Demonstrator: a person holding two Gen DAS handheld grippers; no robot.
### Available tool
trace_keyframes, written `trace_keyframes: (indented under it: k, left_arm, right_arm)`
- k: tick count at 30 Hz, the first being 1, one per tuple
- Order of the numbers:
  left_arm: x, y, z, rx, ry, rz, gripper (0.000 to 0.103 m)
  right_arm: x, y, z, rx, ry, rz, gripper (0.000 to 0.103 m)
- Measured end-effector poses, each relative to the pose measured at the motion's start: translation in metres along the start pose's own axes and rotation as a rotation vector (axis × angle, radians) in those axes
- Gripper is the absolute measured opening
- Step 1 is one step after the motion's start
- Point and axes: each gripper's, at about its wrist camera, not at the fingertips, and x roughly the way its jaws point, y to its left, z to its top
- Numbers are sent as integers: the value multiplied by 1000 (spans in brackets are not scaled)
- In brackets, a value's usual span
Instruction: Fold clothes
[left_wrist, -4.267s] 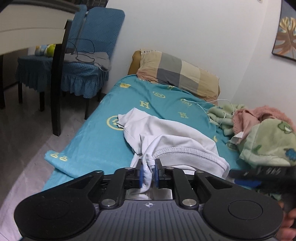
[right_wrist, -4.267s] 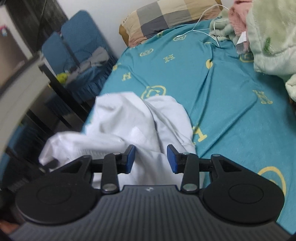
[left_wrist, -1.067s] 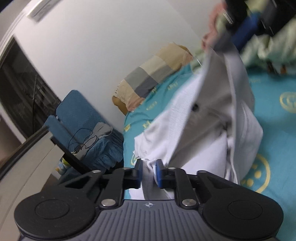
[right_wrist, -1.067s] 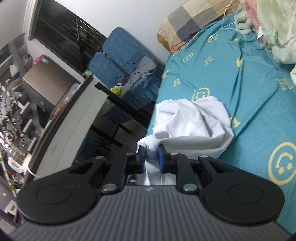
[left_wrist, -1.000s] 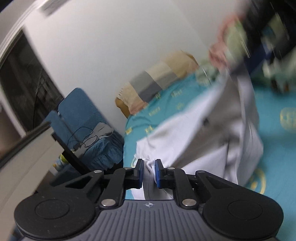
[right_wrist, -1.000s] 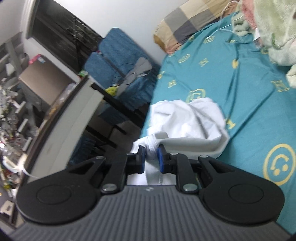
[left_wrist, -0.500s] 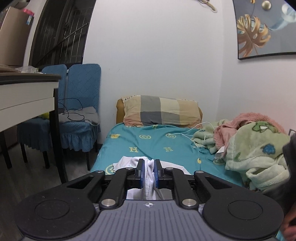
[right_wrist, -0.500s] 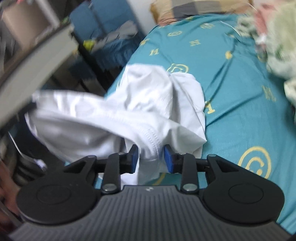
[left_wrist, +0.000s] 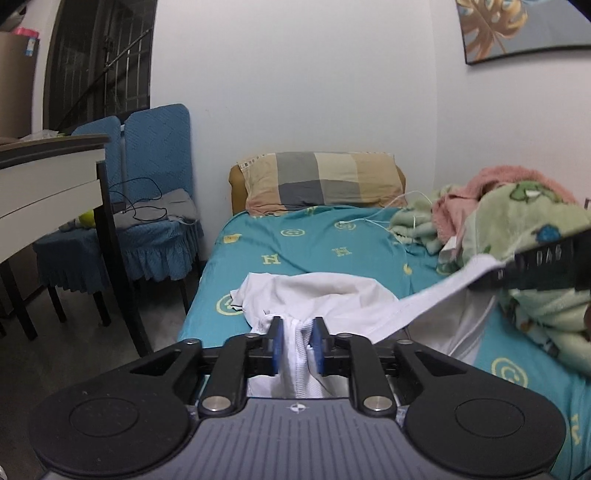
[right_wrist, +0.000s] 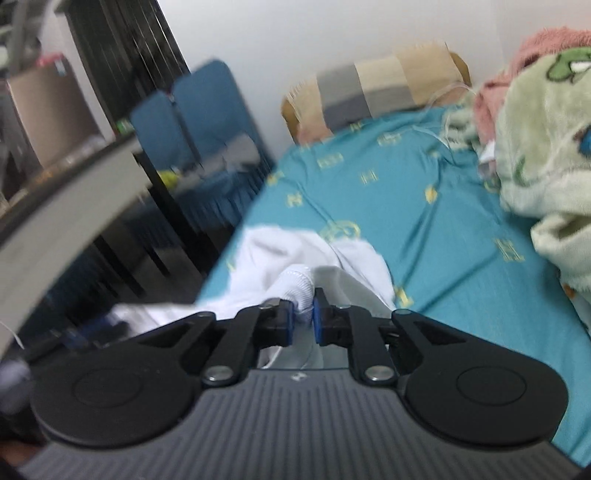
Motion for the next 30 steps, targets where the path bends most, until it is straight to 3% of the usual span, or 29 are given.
trace_keyframes:
  k: [2,8,11,15,19,22,24,30]
  left_arm:
    - [-3,-7,-1,49,-18,3,42]
    - [0,-47,-8,205,-72,-28,67]
    - [15,-68,-15,288,-47,-21,68]
    - [38,-79,-22,297,6,109,68]
    - [37,-55,-19,122,79,270,69]
    - [18,-35,-17,-25,109,290,66]
    - [2,-36,-19,-31,96,283,66]
    - [-24,-62,-26,78,96,232,65]
  right_arm:
    - [-3,-2,3,10,-7,27,14]
    - [-10,3,8,21,-31,98,13]
    - [-16,4,10,29,-51,143,13]
    - [-25,4,13,32,-90,172,13]
    - [-26,1,14,14,-160,75,13]
    - [-18,-4,13,17,-155,-50,13]
    - [-11,-8,11,29,-140,-101,13]
    - [-2,-14,7,22,-131,-215,13]
